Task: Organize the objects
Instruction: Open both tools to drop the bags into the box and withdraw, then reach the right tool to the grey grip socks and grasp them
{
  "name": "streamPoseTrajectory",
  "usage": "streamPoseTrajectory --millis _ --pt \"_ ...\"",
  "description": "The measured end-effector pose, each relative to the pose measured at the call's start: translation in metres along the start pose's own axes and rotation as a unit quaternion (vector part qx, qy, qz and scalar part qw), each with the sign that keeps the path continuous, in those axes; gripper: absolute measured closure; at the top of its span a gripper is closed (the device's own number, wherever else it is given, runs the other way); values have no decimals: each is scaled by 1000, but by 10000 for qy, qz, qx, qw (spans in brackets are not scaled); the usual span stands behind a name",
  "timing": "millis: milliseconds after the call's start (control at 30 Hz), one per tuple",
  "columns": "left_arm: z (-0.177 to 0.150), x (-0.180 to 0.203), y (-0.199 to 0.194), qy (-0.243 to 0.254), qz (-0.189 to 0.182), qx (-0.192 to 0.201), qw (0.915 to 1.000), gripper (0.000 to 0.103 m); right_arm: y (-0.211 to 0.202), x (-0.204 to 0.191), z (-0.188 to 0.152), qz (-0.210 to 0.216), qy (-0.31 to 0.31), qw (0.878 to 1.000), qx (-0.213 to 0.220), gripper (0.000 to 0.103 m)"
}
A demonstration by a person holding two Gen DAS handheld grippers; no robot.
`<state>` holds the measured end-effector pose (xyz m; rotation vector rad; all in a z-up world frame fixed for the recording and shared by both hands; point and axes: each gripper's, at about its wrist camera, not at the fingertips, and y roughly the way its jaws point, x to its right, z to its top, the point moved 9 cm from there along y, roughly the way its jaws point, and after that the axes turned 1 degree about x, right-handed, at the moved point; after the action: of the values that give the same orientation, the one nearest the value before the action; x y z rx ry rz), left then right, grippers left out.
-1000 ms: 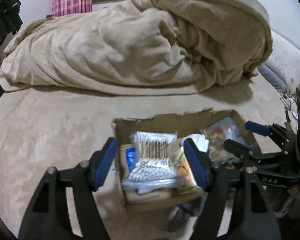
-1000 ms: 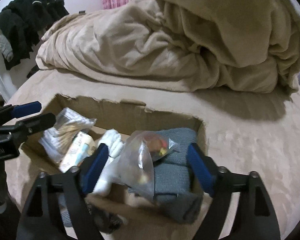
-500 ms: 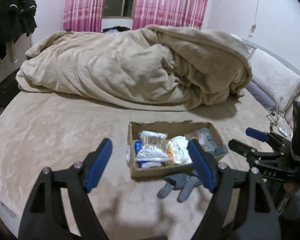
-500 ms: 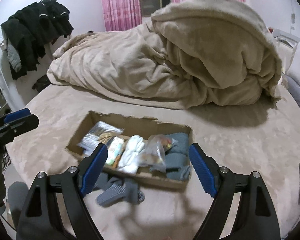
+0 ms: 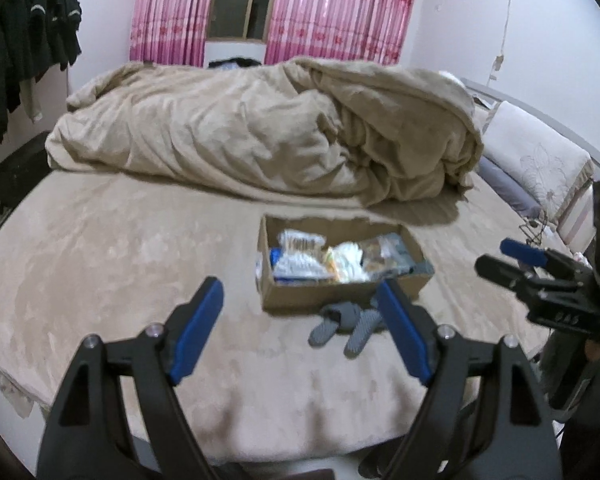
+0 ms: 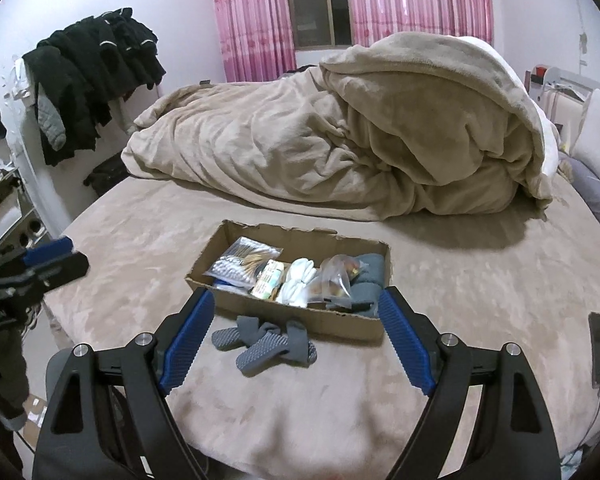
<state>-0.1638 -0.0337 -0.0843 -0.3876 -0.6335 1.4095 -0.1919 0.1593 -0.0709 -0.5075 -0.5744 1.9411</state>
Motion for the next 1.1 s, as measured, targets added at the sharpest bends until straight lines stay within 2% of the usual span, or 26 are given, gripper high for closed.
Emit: streamPoseTrajectory --millis 200,433,833,1100 --pt "-34 4 21 0 -48 -373 9993 22 0 -2 -25 76 84 9998 -142 17" --pt "-53 10 45 111 -39 -583 9982 22 19 -7 -55 204 139 9987 -454 16" --pt "-90 -5 103 -196 -52 -1118 9935 22 90 1 -84 297 301 9946 -951 17" --pt "-101 -21 138 -383 -3 -1330 9904 22 141 4 -99 323 380 9903 -1295 17"
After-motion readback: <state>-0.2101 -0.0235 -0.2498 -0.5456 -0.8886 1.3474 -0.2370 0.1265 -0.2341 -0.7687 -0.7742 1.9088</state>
